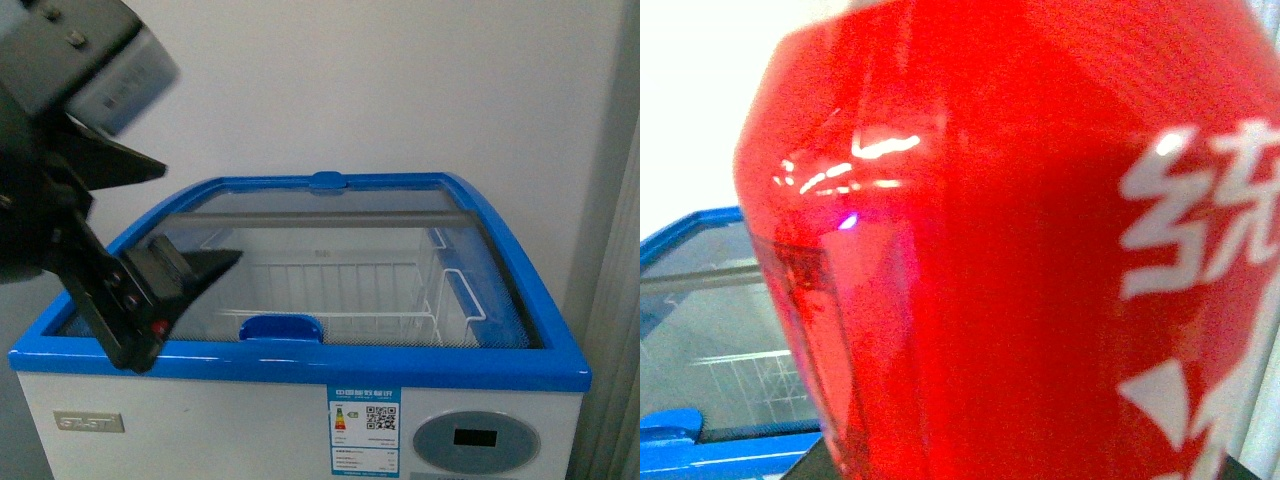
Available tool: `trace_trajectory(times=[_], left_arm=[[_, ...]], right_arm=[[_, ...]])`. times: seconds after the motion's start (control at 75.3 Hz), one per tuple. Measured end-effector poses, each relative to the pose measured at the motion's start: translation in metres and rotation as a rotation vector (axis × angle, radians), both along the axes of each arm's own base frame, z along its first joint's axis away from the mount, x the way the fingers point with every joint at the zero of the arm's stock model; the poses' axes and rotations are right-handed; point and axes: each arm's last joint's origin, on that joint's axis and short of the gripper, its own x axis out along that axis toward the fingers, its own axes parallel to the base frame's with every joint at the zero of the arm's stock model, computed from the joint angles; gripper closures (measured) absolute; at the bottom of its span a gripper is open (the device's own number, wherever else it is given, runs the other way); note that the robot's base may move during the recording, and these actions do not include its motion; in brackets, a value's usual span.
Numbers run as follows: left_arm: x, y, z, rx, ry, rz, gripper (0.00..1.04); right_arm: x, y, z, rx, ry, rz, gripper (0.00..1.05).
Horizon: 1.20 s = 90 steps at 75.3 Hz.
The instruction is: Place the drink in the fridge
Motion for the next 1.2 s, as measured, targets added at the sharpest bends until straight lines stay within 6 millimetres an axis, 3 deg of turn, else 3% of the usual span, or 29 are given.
trace_trajectory(times=[0.133,0.319,0.478,0.983,1.195], left_arm=[[0.015,-0.013,-0.012,0.160,-0.019,-0.095,0.08],[0.036,-0.021,-0.016,0.218,-0.045,-0.134,0.08],[0.052,-0.024,-0.031,0.289,-0.012,-0.176,0.08],[0.120,-0.027,-0.057,0.412,0.006,-0.198,0.08],[0.150,-0.026,-0.059,0.397,0.011,-0.195,0.08]], right_arm=[[0.000,0.000,0.000,0.000,0.000,0.000,0.69],[0.000,0.000,0.000,0.000,0.000,0.000,0.69],[0.000,0.000,0.000,0.000,0.000,0.000,0.69],[0.000,0.000,0.000,0.000,0.000,0.000,0.69],[0.000,0.000,0.000,0.000,0.000,-0.001,0.69]])
